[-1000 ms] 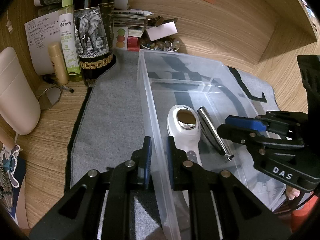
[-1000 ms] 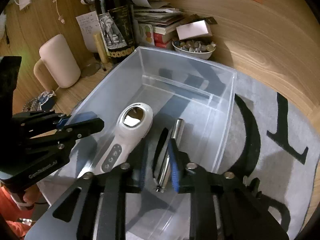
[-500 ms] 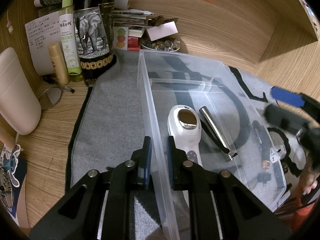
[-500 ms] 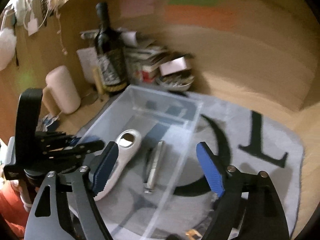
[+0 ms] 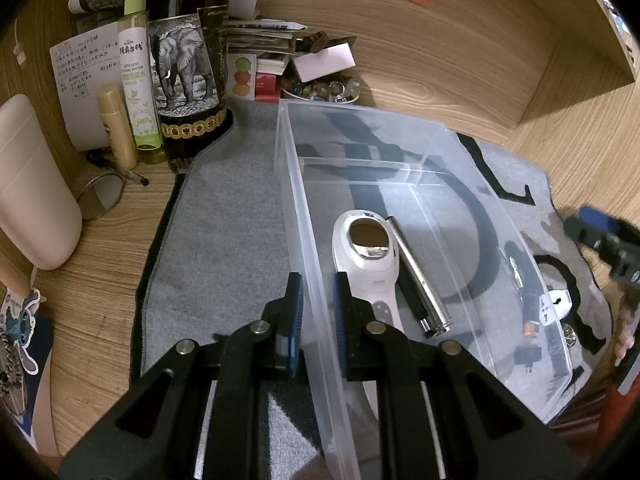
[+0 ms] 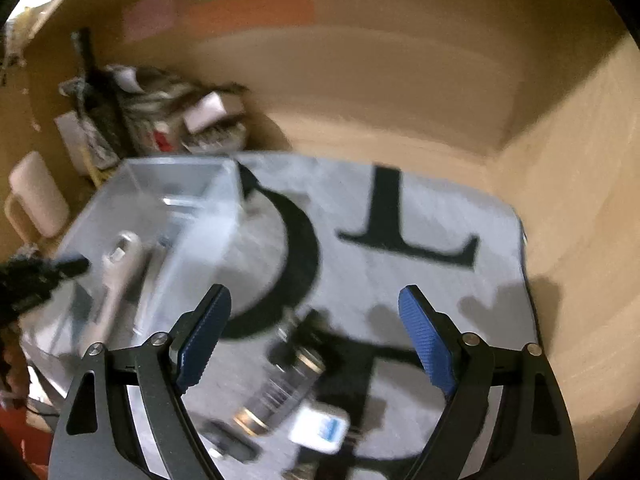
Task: Organize rigid objects
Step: 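Move the right tool to the white plug adapter and grasp it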
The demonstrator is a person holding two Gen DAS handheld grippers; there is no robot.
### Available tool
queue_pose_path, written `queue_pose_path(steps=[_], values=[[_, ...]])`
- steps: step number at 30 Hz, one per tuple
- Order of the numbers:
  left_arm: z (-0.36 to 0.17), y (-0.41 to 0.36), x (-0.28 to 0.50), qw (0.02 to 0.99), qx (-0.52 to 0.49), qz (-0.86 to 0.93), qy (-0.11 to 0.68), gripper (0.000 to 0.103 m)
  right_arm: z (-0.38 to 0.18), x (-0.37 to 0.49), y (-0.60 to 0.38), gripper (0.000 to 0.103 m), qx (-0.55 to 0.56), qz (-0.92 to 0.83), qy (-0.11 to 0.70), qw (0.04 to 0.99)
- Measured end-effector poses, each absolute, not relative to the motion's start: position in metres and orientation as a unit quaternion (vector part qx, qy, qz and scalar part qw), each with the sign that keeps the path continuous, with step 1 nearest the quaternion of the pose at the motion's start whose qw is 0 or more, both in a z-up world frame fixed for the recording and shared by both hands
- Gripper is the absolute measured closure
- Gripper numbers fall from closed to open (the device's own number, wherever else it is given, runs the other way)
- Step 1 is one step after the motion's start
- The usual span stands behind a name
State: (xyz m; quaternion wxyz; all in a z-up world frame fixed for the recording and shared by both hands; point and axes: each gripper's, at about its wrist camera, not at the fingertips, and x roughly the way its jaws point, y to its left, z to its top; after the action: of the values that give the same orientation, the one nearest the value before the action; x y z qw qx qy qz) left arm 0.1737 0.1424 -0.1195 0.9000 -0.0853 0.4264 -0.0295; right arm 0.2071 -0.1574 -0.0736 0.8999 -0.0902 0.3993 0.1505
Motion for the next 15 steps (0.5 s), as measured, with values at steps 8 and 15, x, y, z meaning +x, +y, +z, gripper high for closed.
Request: queue_pose_path(steps=[8,15], values=[[-0.120,0.143,0.173,0.900,-0.086,-0.030,0.426,0.090,-0.105,0.194,-0.186,0.019,-0.061,0.124,0.432,0.891],[-0.120,0.143,0.173,0.900,-0.086,-0.030,0.426,0.090,-0.128,0.183,-0.200,0.020,-0.028,0.118,0.465,0.877]])
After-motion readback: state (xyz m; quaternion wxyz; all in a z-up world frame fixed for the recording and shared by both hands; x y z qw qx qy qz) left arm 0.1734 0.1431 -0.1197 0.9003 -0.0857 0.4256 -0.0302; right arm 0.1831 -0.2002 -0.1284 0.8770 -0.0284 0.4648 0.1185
